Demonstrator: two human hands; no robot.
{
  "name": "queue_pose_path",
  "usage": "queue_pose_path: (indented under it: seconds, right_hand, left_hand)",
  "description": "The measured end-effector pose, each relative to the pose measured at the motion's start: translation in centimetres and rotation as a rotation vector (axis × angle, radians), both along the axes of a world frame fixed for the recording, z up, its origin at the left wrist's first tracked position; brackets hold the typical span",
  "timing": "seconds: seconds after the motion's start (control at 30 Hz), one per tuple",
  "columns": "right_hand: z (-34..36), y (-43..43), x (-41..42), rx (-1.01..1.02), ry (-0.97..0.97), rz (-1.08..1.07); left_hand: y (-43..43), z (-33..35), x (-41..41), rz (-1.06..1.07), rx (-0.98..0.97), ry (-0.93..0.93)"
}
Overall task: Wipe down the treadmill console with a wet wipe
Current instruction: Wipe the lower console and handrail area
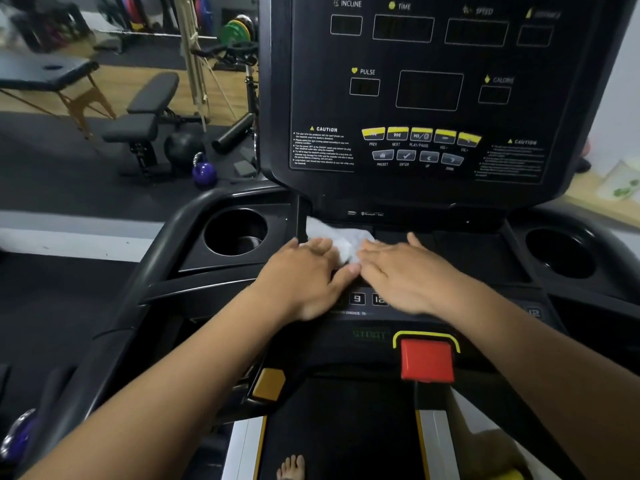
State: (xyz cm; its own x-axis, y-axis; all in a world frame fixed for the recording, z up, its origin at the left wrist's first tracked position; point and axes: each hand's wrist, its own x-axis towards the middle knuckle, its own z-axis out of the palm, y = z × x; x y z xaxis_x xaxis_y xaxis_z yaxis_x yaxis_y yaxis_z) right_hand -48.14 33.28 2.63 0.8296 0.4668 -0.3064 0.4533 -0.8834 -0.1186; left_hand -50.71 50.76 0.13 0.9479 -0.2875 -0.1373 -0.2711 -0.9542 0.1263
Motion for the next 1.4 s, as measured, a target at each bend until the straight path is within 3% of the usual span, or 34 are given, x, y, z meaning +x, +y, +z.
queue_pose_path:
  seconds: [0.37, 0.43, 0.5, 0.57, 0.67, 0.8, 0.97, 1.17, 1.3, 1.4]
  right_hand:
    - [0.2, 0.3, 0.1, -0.006, 0.009, 0.047]
    - [0.6, 0.6, 1.6, -0.004, 0.006, 0.045]
    - [0.6, 0.9, 2.6, 0.052, -0.023, 0.053]
    - [0.0, 1.2, 2.4, 0.112, -0.032, 0.059]
    - [-0.7, 1.9, 0.9, 0.047, -0.031, 0.081]
    - [-0.9, 3.2, -0.4, 0.077, -0.008, 0.136]
    - [-1.0, 5.5, 2.8, 0.056, 0.004, 0.036]
    - [-0.6, 3.3, -0.9, 0.024, -0.019, 0.072]
    - [-0.8, 5.0, 2.4, -0.047, -0.048, 0.013]
    - [-0.4, 5.3, 2.8, -0.065, -0.057, -0.003]
  left_hand:
    - [0.2, 1.4, -0.2, -0.070, 0.129, -0.075]
    - [-0.1, 2.1, 0.7, -0.070, 0.213, -0.208]
    - [-0.3, 2.4, 1.2, -0.087, 0.152, -0.307]
    - [-0.3, 1.6, 1.3, -0.132, 0.096, -0.227]
    - [0.3, -0.1, 0.6, -0.081, 0.113, -0.052]
    - [2.2, -0.5, -2.0, -0.076, 0.101, -0.089]
    - [2.2, -0.7, 2.4, 0.009, 0.135, -0.111]
    - [1.3, -0.1, -1.6, -0.112, 0.128, -0.148]
    - [0.9, -0.2, 1.7, -0.019, 0.172, -0.121]
    - [0.9, 0.5, 2.6, -0.065, 0.203, -0.189]
